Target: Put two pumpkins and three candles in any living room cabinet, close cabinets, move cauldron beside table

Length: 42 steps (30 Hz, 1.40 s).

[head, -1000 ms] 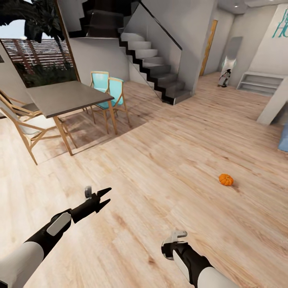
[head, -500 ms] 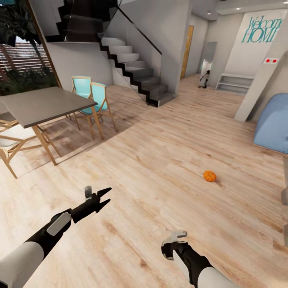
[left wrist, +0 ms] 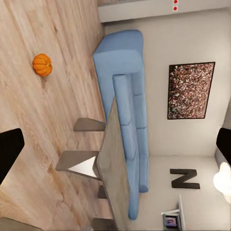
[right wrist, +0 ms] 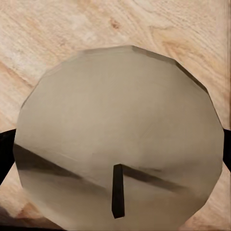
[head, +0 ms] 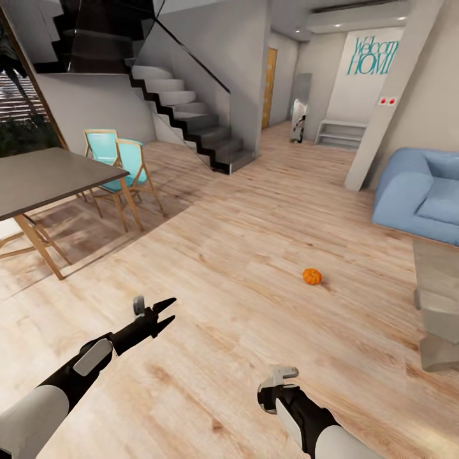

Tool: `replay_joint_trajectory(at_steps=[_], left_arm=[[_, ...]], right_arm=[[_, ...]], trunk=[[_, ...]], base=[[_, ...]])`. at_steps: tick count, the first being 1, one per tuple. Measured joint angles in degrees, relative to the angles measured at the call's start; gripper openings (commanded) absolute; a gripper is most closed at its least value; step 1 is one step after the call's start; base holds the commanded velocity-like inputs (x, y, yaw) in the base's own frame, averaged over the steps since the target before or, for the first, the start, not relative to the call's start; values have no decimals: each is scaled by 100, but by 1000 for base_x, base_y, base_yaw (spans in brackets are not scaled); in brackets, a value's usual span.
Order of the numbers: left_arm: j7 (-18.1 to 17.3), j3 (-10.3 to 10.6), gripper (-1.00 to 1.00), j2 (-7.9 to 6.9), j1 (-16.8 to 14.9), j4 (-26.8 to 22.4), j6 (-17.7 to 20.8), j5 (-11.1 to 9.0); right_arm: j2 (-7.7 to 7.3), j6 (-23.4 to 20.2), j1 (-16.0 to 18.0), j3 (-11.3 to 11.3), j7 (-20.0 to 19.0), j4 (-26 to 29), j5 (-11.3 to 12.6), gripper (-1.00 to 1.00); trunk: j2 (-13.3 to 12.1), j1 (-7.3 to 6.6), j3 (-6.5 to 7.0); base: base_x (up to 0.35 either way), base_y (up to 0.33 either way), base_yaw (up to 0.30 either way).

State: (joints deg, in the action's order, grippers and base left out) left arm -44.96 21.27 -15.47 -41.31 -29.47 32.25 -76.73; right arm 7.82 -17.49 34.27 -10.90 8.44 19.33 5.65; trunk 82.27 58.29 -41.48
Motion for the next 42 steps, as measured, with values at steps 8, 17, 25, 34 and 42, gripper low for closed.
replay_joint_trajectory(at_steps=[8,17,25,34,42], left_arm=[[-4,-1,100,0,1,3,0,0],[-2,-1,100,0,0,3,0,0],[-2,-1,100,0,0,5,0,-1],[3,-1,100,0,0,3,0,-4],[0,-1,100,0,1,3,0,-3]], right_arm=[[0,0,0,0,0,0,0,-100],[0,-1,0,0,0,-2,0,-100],[8,7,0,-6,0,-1,-5,-100],[5,34,-3,-6,-7,-3,-13,-100],[0,44,-8,-1,-17,0,-12,-100]], trunk=[[0,0,55],[0,0,117],[0,0,174],[0,0,245],[0,0,308]], base=[[0,0,-230],[0,0,-230],[0,0,-213],[0,0,-188],[0,0,-187]])
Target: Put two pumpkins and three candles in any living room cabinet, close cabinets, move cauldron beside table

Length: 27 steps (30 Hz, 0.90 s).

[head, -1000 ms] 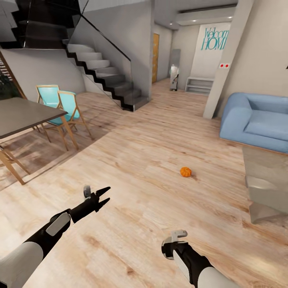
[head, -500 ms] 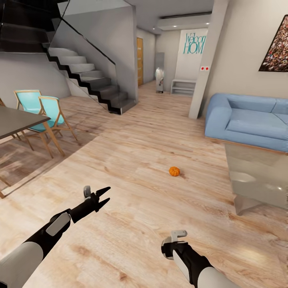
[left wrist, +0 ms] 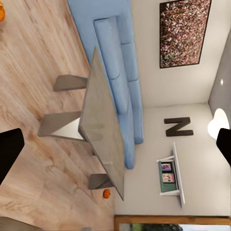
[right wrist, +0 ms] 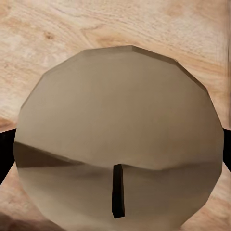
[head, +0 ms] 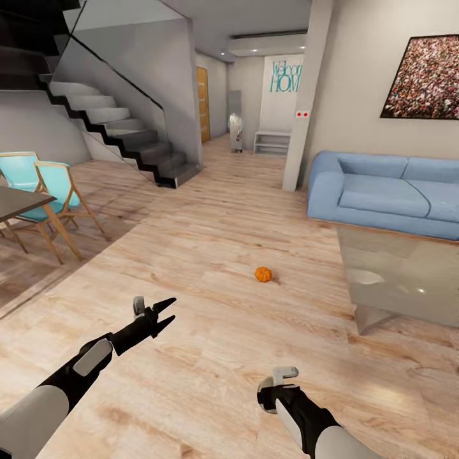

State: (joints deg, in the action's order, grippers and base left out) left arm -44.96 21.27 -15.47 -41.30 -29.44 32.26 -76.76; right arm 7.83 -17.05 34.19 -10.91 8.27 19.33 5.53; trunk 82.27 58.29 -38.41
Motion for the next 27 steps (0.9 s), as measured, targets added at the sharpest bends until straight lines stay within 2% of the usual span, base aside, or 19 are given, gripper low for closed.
replay_joint_trajectory(at_steps=[20,27], left_arm=[[4,0,100,0,-1,8,0,-2],[4,0,100,0,2,8,0,0]], right_arm=[[-9,-2,0,1,-5,0,9,-100],[0,-25,-1,1,-1,2,10,-100]], trunk=[[0,0,157],[0,0,175]], base=[[0,0,-187],[0,0,-93]])
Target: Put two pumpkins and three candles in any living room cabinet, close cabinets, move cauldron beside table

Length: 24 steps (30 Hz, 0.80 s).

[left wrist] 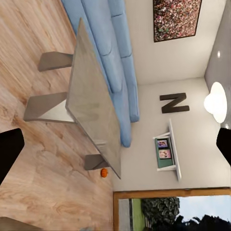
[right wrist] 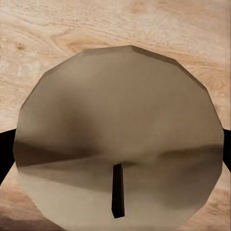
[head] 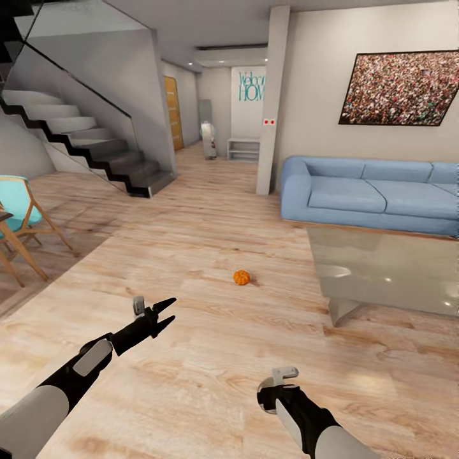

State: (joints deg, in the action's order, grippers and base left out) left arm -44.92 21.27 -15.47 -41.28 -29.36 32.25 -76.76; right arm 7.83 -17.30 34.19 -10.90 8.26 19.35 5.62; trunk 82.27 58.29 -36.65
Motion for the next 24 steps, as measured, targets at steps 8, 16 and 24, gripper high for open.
replay_joint_trajectory(at_steps=[8,16,24], left_arm=[[0,0,100,0,-1,1,0,-6],[0,0,100,0,-3,1,6,-6],[8,0,100,2,-2,1,3,-6]], right_arm=[[-18,-7,0,1,0,-2,10,-100],[-18,-9,0,1,0,-3,9,-100],[-18,-10,0,1,0,-3,13,-100]], trunk=[[0,0,0],[0,0,0],[0,0,1]], base=[[0,0,-267],[0,0,-282],[0,0,-282]])
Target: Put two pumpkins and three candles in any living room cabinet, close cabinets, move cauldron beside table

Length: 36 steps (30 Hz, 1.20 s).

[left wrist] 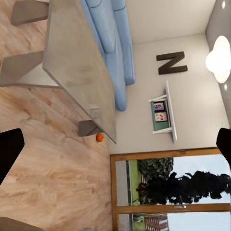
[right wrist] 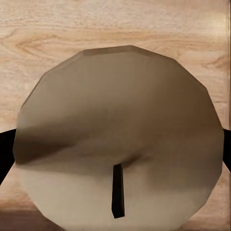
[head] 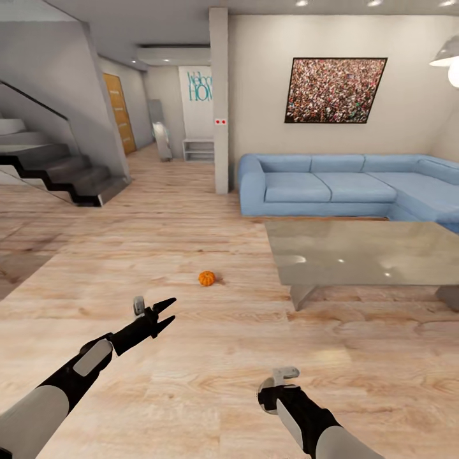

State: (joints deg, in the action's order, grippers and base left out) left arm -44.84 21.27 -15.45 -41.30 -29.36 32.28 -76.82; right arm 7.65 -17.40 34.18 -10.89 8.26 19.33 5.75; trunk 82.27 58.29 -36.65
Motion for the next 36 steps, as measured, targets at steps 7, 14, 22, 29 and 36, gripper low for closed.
replay_joint_trajectory(at_steps=[7,14,22,29,36], left_arm=[[1,0,100,6,-1,0,-2,0],[2,0,100,13,0,0,-3,0],[2,0,100,5,-1,0,-3,0],[2,0,100,6,1,0,-3,0],[2,0,100,-2,-1,0,-3,0]], right_arm=[[13,1,0,0,-8,-4,0,-100],[24,-6,-1,3,-9,-49,8,-100],[35,0,0,9,-9,-296,-16,-100],[35,0,0,9,-9,-299,-17,-100],[35,0,0,9,-9,-299,-17,-100]], trunk=[[0,0,22],[0,0,45],[0,0,47],[0,0,47],[0,0,47]], base=[[0,0,-282],[0,0,-282],[0,0,-282],[0,0,-282],[0,0,-282]])
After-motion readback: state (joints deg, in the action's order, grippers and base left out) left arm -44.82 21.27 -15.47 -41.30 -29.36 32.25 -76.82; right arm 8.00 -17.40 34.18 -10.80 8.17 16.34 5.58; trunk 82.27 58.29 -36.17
